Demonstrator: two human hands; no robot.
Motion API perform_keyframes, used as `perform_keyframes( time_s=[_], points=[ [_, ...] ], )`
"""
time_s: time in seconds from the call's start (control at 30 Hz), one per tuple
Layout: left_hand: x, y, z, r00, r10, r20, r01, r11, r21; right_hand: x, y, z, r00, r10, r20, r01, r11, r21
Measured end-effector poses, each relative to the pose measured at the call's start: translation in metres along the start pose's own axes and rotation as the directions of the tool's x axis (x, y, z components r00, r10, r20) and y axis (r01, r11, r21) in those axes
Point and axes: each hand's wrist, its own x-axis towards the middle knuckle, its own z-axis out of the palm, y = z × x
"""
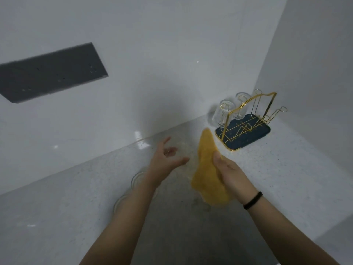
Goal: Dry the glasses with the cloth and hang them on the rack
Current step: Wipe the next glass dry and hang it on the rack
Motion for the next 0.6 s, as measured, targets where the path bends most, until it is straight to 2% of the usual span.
perform_keyframes(
  time_s=[0.07,0.17,0.23,0.33,0.43,0.5,0.53,0.6],
  points=[
    [-0.013,0.019,0.012,0.999,0.033,-0.010,-0.034,0.981,-0.192,-0.008,-0.008,0.001,0.992,-0.119,-0.039,0.119,0.993,-0.016],
    [-0.025,0.036,0.042,1.000,-0.008,-0.028,-0.006,0.882,-0.472,-0.013,-0.011,0.001,0.972,-0.232,-0.024,0.232,0.972,0.024],
    [-0.036,0.048,0.063,1.000,0.006,-0.025,-0.018,0.850,-0.527,-0.014,-0.007,0.001,0.948,-0.317,-0.015,0.317,0.945,0.087],
    [-0.051,0.067,0.085,0.998,0.054,-0.042,-0.067,0.867,-0.494,-0.015,-0.004,-0.002,0.911,-0.397,-0.112,0.400,0.916,0.006],
    [-0.059,0.078,0.104,0.996,0.085,-0.036,-0.092,0.882,-0.462,-0.013,-0.019,-0.031,0.935,-0.267,-0.234,0.290,0.955,0.067],
    [-0.063,0.087,0.117,0.992,0.117,-0.041,-0.123,0.885,-0.449,-0.007,-0.031,-0.058,0.982,-0.089,-0.169,0.121,0.974,0.191],
    [-0.064,0.091,0.122,0.990,0.131,-0.059,-0.143,0.890,-0.432,-0.007,-0.034,-0.066,0.989,-0.048,-0.142,0.083,0.963,0.255],
    [-0.064,0.102,0.126,0.983,0.139,-0.116,-0.175,0.895,-0.411,-0.016,-0.032,-0.066,0.986,-0.111,-0.122,0.141,0.950,0.278]
  ],
)
